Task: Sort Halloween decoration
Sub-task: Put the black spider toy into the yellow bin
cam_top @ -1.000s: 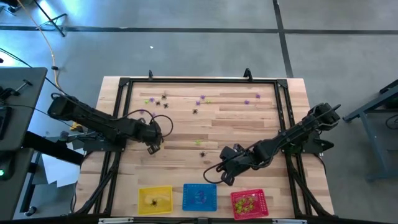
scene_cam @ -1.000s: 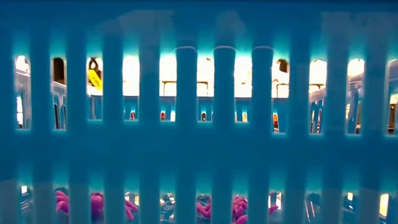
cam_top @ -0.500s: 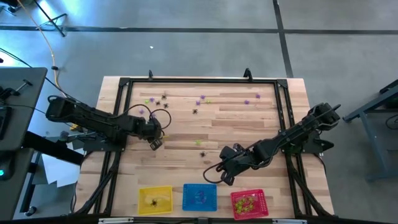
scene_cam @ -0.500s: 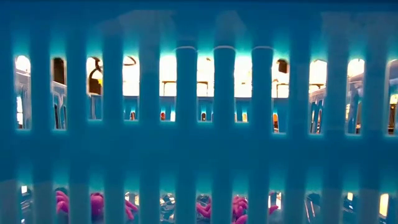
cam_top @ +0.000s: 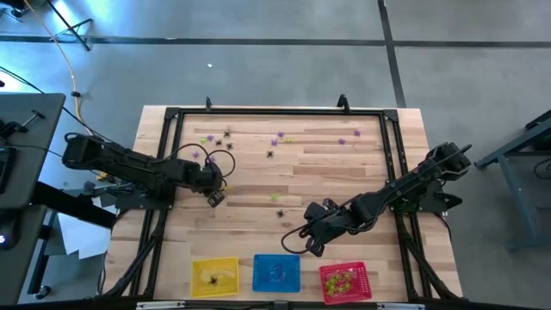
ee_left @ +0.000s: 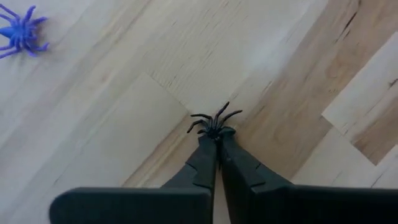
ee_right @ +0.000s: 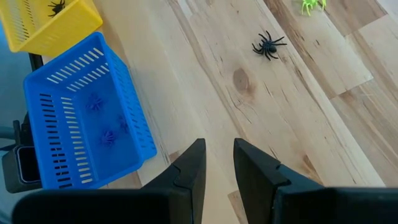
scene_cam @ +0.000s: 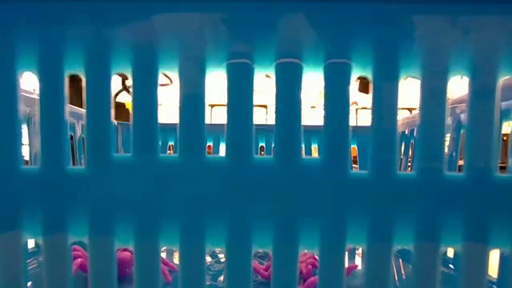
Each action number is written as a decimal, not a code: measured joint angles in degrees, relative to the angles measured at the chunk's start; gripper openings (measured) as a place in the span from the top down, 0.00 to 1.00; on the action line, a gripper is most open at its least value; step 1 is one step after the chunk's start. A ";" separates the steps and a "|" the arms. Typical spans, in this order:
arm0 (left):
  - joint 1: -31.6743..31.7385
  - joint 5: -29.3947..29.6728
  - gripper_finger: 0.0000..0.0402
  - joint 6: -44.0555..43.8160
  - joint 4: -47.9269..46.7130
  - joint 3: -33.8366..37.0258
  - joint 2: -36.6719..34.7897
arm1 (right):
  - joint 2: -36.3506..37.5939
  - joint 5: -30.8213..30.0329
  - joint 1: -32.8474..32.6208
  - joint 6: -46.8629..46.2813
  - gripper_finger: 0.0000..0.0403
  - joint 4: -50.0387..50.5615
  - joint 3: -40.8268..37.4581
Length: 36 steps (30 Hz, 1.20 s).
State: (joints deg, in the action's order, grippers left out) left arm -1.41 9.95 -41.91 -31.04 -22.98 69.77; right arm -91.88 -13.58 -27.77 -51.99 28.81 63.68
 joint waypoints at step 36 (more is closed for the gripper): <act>-20.02 -5.00 0.93 -13.47 -11.25 -11.47 -8.40 | 0.00 -1.39 0.11 -0.48 0.80 0.05 0.00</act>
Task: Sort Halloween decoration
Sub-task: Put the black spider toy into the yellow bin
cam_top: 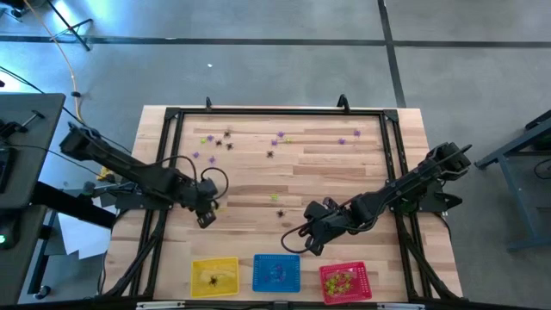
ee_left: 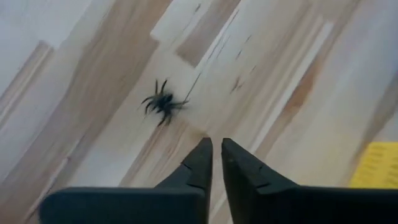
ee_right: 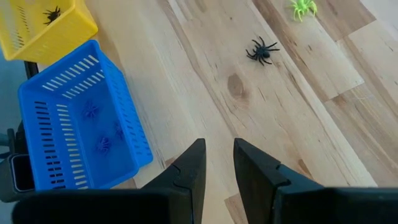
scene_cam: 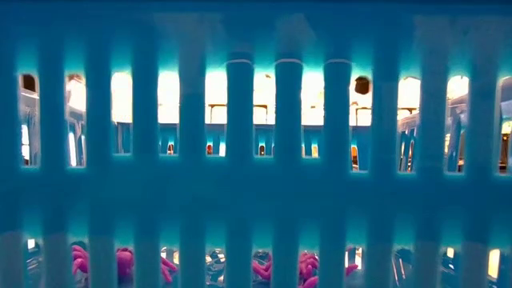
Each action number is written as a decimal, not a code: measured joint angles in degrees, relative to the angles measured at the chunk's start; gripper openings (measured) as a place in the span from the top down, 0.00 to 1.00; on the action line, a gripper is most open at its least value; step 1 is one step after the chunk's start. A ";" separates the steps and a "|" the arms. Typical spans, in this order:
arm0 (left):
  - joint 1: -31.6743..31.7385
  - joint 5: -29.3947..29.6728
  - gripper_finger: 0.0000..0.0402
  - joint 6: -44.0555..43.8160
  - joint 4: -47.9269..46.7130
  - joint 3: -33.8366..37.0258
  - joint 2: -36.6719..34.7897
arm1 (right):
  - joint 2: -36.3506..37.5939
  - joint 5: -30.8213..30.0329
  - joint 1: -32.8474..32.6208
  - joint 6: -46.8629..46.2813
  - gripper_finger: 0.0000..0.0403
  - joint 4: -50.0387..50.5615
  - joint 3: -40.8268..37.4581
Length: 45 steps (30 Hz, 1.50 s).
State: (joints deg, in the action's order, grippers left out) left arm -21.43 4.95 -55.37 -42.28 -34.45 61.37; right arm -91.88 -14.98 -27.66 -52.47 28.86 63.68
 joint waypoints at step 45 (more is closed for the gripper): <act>6.10 3.21 0.98 17.18 5.01 -0.18 22.50 | 0.02 -1.12 -0.15 0.03 0.80 0.92 0.00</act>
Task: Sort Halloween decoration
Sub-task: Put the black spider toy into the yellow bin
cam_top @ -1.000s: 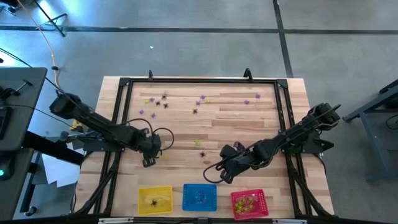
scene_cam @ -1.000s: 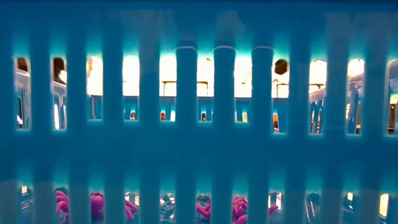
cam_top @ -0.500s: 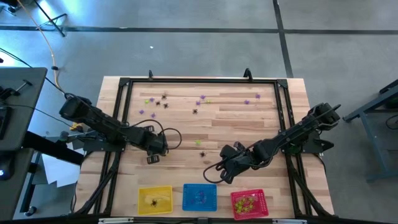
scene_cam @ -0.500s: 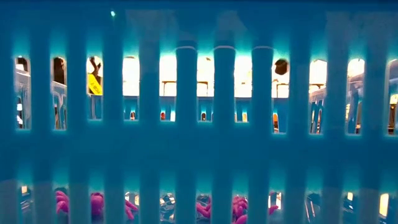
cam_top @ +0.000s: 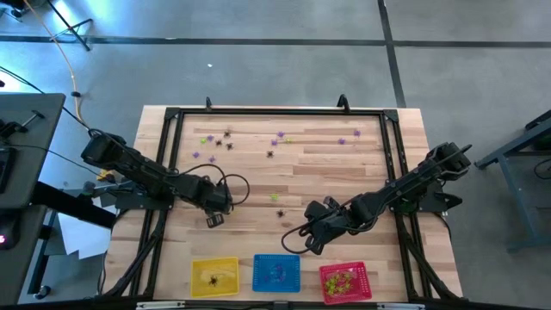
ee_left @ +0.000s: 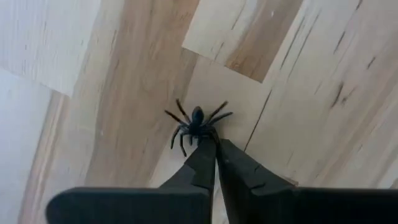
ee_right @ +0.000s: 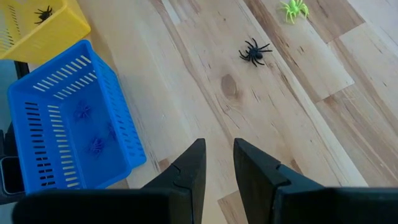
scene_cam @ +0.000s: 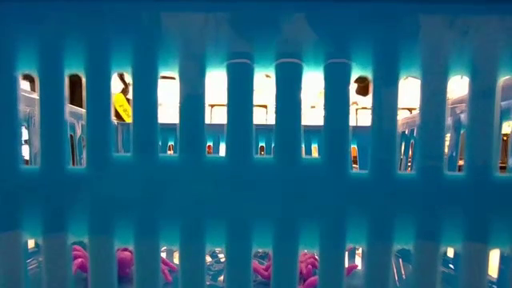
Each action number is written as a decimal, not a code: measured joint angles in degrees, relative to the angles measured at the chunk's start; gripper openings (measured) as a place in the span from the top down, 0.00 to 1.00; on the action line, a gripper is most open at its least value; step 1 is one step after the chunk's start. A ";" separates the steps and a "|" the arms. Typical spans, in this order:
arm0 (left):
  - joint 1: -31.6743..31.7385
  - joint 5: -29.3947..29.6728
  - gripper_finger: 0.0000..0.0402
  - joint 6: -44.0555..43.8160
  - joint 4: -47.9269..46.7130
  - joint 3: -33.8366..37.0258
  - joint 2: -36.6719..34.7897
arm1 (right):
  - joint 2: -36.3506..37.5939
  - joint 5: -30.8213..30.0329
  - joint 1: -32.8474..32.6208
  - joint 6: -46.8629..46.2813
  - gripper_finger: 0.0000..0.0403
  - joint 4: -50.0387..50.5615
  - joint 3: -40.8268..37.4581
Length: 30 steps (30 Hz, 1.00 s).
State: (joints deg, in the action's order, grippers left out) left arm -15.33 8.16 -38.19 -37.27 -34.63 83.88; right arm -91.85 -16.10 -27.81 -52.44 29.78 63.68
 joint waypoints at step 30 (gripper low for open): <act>-24.04 -3.01 1.00 -30.06 2.34 -18.83 -4.48 | 0.00 -0.96 0.17 2.55 0.80 1.44 0.00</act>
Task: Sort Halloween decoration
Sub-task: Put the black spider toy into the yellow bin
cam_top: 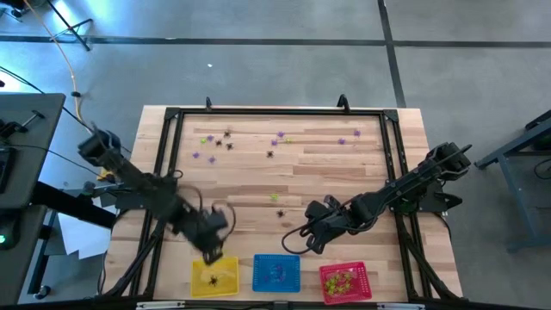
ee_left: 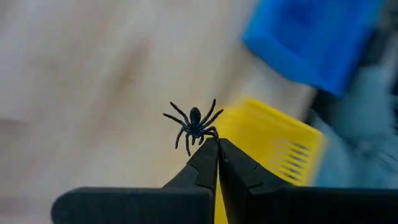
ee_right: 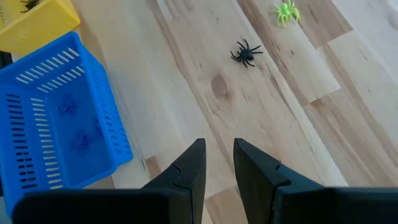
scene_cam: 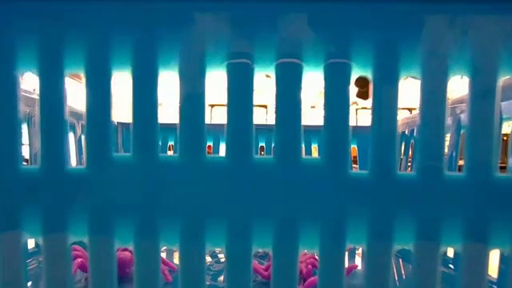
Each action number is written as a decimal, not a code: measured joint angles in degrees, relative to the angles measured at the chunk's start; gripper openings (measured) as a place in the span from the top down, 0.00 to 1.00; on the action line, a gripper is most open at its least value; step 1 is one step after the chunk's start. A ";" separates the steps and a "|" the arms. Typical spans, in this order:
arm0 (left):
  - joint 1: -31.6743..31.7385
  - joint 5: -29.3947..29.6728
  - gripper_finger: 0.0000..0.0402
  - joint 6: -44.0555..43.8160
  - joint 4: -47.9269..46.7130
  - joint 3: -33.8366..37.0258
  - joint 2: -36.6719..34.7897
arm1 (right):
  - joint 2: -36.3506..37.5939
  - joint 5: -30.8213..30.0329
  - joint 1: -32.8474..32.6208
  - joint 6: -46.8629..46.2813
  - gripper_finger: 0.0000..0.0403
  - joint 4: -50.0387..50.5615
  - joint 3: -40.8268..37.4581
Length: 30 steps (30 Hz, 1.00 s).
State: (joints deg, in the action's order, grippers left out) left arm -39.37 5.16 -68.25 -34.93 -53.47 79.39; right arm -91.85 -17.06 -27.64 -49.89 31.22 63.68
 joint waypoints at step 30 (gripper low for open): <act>-9.94 -1.72 0.87 -6.69 -0.71 -7.53 14.76 | 0.00 0.09 0.00 -1.07 0.80 -0.39 0.00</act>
State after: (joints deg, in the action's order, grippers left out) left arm -49.32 3.44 -74.94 -35.64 -60.99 94.15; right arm -91.85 -16.97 -27.64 -50.96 30.83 63.68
